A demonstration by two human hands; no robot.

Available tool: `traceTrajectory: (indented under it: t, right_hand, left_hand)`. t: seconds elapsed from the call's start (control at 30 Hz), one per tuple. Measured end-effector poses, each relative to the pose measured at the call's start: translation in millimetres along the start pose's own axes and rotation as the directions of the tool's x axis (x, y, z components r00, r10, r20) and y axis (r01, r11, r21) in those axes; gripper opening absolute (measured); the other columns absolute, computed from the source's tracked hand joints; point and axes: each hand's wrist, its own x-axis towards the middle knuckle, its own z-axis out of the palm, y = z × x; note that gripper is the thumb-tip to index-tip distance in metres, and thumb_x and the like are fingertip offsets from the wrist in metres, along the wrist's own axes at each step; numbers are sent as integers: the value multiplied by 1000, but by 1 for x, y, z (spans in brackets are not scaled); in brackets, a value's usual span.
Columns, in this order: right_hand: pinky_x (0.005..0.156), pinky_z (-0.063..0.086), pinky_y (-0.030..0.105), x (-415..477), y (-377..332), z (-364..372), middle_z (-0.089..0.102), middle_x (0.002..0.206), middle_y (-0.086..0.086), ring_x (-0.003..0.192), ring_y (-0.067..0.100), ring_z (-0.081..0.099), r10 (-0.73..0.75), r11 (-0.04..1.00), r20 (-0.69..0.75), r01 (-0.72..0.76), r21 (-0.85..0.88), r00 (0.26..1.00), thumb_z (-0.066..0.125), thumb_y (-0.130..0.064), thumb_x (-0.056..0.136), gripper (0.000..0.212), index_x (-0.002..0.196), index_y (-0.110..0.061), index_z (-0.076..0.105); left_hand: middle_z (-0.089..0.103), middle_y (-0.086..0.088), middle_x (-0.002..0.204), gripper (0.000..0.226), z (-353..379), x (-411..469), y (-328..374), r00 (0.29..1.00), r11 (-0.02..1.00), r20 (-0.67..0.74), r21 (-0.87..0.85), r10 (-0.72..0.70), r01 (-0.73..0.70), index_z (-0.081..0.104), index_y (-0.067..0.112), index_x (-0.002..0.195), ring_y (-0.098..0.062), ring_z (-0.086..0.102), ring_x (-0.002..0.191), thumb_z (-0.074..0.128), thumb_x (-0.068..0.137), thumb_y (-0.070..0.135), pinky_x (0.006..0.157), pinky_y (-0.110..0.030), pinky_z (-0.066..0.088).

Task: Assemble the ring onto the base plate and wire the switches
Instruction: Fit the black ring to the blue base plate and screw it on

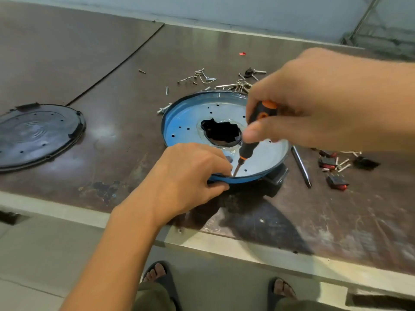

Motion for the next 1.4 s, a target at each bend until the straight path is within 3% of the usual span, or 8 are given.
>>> traceTrajectory:
  t: [0.13,0.3,0.5,0.73,0.87,1.03,1.27,1.4]
  right_hand:
    - [47,32,30,11,-9,-5,50,50,0,47,18,50,67,967,38,-55,-250,997,30,-75,82,64,64,-18,53]
    - [53,30,16,9,-9,-11,61,68,-31,74,-23,49,-37,997,298,56,-54,954,51,-62,86,35,111,-41,40]
    - [48,32,17,17,-4,-9,51,54,-11,59,5,54,-182,975,181,201,-94,967,59,-46,86,27,79,-21,61]
    - [42,47,21,27,-1,-8,55,40,-4,35,7,56,46,993,245,-18,-114,968,58,-51,95,44,73,-13,62]
    - [50,36,13,31,-8,-15,52,66,-17,56,-1,54,-76,975,394,151,-164,916,67,-42,91,26,103,-32,46]
    - [50,28,16,41,-10,-24,52,59,-11,52,6,48,-194,914,416,318,-254,888,63,-49,89,19,87,-31,57]
    - [39,28,21,55,-16,-13,38,43,-2,41,14,33,-63,973,390,143,-179,919,62,-48,87,50,53,-15,52]
    - [39,40,21,62,-19,-13,56,44,0,40,15,53,105,987,444,-37,-159,890,59,-49,93,46,67,-12,62]
  left_hand:
    - [72,18,109,20,0,-2,0,1000,1000,-14,-3,-10,10,77,31,101,-8,66,101,74,82,37,80,-37,58]
    - [71,16,114,27,1,-3,1,1000,1000,-29,6,-6,6,75,30,109,-9,66,103,73,83,37,83,-37,58]
    - [71,16,110,25,2,-4,1,999,1000,-48,8,12,-12,75,30,106,-8,65,101,73,82,36,81,-36,59]
    - [71,16,107,22,2,-4,0,999,1000,-42,3,23,-23,76,28,102,-6,65,97,73,82,35,78,-34,59]
    - [72,13,111,28,3,-4,-1,999,1000,-42,17,12,-11,76,27,108,-10,67,98,72,83,37,82,-36,59]
    - [71,12,107,27,3,-2,0,1000,999,-26,42,15,-14,74,28,109,-13,66,98,70,85,39,80,-39,58]
    - [69,11,112,34,4,0,-2,1000,997,9,72,5,-6,70,28,118,-13,64,98,63,89,46,83,-36,57]
    - [69,9,114,36,5,1,-2,1000,997,20,83,-2,0,69,28,119,-13,64,101,59,90,49,86,-36,56]
